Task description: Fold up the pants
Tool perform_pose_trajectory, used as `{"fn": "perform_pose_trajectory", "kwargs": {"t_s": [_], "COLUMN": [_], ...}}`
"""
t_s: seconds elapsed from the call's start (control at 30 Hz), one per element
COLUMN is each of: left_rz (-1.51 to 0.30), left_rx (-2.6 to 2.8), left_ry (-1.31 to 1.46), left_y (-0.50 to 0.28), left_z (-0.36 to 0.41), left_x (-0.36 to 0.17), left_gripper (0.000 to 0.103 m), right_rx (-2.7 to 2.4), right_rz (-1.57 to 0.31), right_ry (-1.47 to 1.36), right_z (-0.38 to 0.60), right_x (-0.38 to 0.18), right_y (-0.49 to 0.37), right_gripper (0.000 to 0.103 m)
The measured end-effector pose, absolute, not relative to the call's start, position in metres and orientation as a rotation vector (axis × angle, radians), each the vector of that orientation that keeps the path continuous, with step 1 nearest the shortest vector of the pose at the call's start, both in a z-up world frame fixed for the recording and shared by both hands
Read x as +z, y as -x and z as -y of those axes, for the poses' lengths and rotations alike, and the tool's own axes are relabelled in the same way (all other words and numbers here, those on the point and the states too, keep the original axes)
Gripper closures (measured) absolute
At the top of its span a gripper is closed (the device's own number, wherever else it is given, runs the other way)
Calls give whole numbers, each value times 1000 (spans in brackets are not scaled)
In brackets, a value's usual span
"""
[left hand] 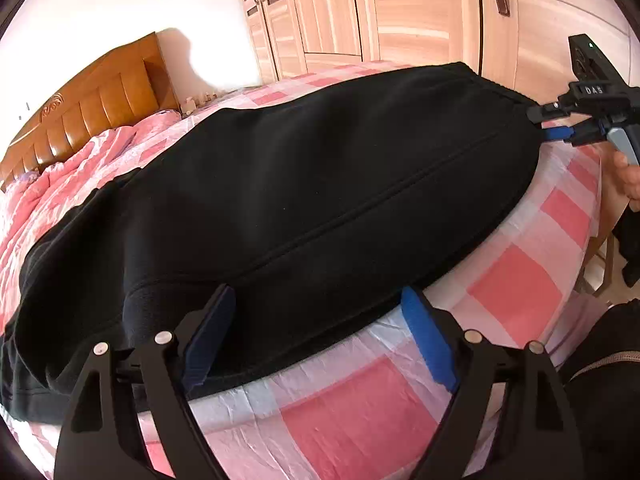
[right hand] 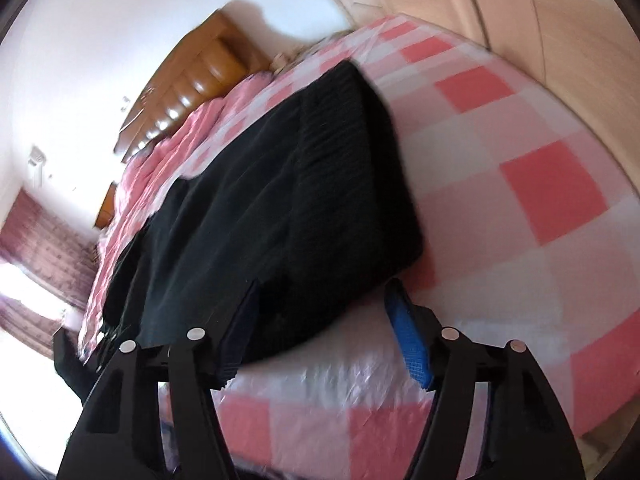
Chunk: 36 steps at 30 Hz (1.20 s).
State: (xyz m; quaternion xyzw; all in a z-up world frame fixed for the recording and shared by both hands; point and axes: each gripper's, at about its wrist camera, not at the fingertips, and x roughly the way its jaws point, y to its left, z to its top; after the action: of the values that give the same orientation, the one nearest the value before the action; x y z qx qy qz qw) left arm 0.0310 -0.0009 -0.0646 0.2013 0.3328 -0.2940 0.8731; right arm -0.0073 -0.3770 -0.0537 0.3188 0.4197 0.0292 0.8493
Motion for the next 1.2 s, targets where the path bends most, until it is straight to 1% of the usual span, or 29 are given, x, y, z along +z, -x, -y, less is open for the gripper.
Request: {"fn": "perform_pose_trajectory", "kwargs": {"t_s": [0.1, 0.13, 0.23, 0.33, 0.4, 0.5, 0.53, 0.6, 0.63, 0.7, 0.77, 0.8, 0.83, 0.87, 0.9, 0.93, 1.0, 1.1, 1.13, 1.17, 1.2], "left_rz": [-695, -699, -709, -718, -724, -729, -723, -711, -705, -699, -712, -714, -719, -723, -729, -739, -756, -749, -732, -719, -709], "left_rx": [-614, -615, -613, -616, -615, -627, -629, -645, -656, -660, -675, -672, -665, -660, -652, -634, -598, -538, -515, -492, -458], "left_ry": [-418, -421, -430, -425, -429, -472, -487, -505, -509, -489, -441, -443, -459, -470, -475, -469, -425, -291, -239, -218, -214], "left_y": [-31, -31, -31, -36, -39, -37, -35, -31, -30, -31, -39, -40, -40, -40, -39, -39, -40, -46, -49, -51, -54], "left_z": [1, 2, 4, 6, 8, 22, 27, 33, 36, 34, 25, 22, 18, 14, 8, -2, -23, -62, -73, -79, -82], "left_x": [-64, -63, -64, -64, -64, -62, -62, -61, -62, -64, -65, -66, -65, -63, -62, -59, -53, -36, -30, -27, -25], "left_gripper": [17, 17, 17, 17, 17, 17, 17, 17, 17, 16, 16, 16, 16, 16, 16, 16, 16, 16, 16, 16, 16], "right_rx": [39, 27, -6, -37, -64, -119, -131, -165, -164, -136, -141, -144, -149, -143, -157, -204, -276, -235, -207, -189, -171], "right_rz": [-843, -817, -729, -651, -608, -513, -495, -485, -511, -582, -651, -685, -717, -733, -741, -702, -597, -542, -564, -590, -619], "right_ry": [-735, -779, -852, -794, -755, -672, -657, -606, -608, -625, -643, -653, -674, -686, -683, -644, -534, -461, -440, -434, -447], "right_z": [383, 387, 392, 384, 379, 375, 375, 375, 379, 383, 385, 385, 387, 387, 388, 386, 376, 364, 358, 355, 352], "right_x": [-57, -60, -68, -65, -55, -21, -15, -6, -9, -22, -37, -41, -43, -42, -39, -29, -9, 1, -2, -7, -14], "right_y": [-7, -7, 2, 16, 22, 32, 36, 39, 37, 27, 20, 20, 22, 26, 30, 40, 59, 61, 56, 51, 46], "right_gripper": [37, 42, 62, 73, 76, 81, 84, 85, 85, 85, 80, 73, 69, 60, 33, 17, 16, 16, 19, 25, 35]}}
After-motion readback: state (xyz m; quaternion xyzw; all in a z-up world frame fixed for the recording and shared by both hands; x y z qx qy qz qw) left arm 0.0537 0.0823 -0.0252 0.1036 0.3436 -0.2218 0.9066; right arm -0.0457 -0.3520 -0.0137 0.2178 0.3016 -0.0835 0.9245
